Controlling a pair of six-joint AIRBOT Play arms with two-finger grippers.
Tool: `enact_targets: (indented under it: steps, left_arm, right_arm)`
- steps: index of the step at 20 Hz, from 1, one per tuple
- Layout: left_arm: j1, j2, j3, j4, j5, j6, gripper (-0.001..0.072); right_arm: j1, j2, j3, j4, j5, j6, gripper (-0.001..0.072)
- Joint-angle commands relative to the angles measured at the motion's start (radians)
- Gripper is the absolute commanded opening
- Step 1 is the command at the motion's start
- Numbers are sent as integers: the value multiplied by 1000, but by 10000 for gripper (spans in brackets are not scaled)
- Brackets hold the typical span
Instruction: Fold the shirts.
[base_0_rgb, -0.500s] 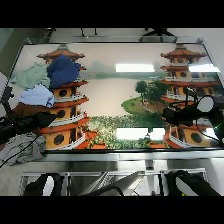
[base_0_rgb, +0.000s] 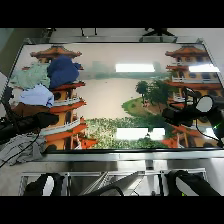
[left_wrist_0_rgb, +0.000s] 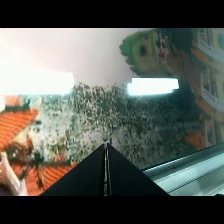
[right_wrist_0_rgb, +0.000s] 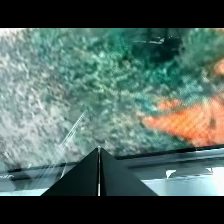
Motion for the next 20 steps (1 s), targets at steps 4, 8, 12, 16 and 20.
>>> enact_targets:
  steps: [4,8,12,16,20]
  left_arm:
    - [-1,0,0,-1,18,1,12]
    - [0,0,0,0,179,0,12]
    - [0,0,0,0,301,0,12]
    - [-2,0,0,2,318,37,12]
    - [0,-207,164,177,438,54,21]
  right_arm:
    - [1,-1,-1,0,-120,1,21]
    - [1,-10,-1,0,-133,1,21]
    - [1,-51,-1,2,-184,5,21]
    - [1,-116,-1,98,-189,-58,21]
    - [1,-129,-1,109,-252,-116,23]
